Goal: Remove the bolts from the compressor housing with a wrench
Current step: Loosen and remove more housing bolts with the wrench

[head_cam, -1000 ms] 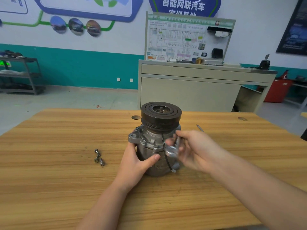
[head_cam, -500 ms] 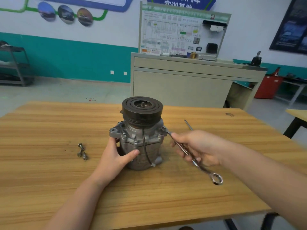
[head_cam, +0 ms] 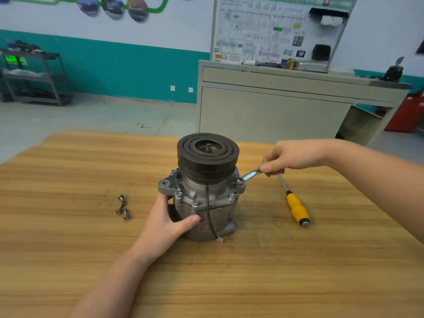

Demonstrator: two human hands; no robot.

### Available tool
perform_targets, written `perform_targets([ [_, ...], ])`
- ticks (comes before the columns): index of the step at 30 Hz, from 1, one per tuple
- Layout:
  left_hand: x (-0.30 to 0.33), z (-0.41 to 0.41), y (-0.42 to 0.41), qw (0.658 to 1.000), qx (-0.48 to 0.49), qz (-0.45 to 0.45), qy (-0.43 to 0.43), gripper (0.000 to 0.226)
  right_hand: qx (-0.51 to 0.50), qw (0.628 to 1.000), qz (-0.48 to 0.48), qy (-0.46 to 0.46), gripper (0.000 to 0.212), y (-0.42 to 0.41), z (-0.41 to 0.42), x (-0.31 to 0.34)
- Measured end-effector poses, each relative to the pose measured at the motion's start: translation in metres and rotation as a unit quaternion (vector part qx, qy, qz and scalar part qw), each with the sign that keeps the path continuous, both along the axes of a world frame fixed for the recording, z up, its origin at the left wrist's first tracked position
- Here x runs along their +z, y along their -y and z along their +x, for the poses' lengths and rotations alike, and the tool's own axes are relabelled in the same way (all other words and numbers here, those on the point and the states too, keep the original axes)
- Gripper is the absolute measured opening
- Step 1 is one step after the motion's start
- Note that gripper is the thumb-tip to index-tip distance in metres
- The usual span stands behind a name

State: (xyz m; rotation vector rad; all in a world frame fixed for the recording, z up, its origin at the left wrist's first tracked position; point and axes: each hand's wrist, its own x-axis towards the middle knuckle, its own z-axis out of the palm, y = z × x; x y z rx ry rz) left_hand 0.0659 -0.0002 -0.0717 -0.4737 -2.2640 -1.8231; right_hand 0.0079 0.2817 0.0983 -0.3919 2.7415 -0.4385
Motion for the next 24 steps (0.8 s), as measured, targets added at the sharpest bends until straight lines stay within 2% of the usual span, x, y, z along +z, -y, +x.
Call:
perform_targets([
  [3, 0.001, 0.000, -0.001, 1.000, 0.007, -0.005, -0.002, 0.077, -0.032, 0.989, -0.145, 0.020, 0.032, -0.012, 0.020, 0.013],
  [5, 0.002, 0.001, -0.002, 1.000, 0.009, -0.008, -0.006, 0.073, -0.043, 0.965, -0.244, 0.092, 0.030, -0.017, 0.042, 0.012],
  [8, 0.003, 0.001, -0.002, 1.000, 0.009, -0.013, -0.009, 0.072, -0.093, 0.938, -0.290, 0.164, 0.024, -0.007, 0.077, -0.013],
  [11, 0.004, 0.003, -0.003, 1.000, 0.011, -0.015, -0.006, 0.072, -0.167, 0.893, -0.378, 0.176, 0.021, 0.013, 0.099, -0.036],
  [14, 0.007, 0.004, -0.003, 1.000, 0.008, -0.015, -0.010, 0.071, -0.183, 0.853, -0.453, 0.185, 0.020, 0.029, 0.102, -0.044],
  [17, 0.008, 0.006, -0.003, 1.000, 0.006, -0.013, -0.006, 0.072, -0.196, 0.825, -0.497, 0.184, 0.019, 0.040, 0.101, -0.046],
  [24, 0.008, 0.005, -0.002, 1.000, 0.015, -0.027, -0.005, 0.069, -0.217, 0.804, -0.511, 0.213, 0.023, 0.062, 0.100, -0.044],
])
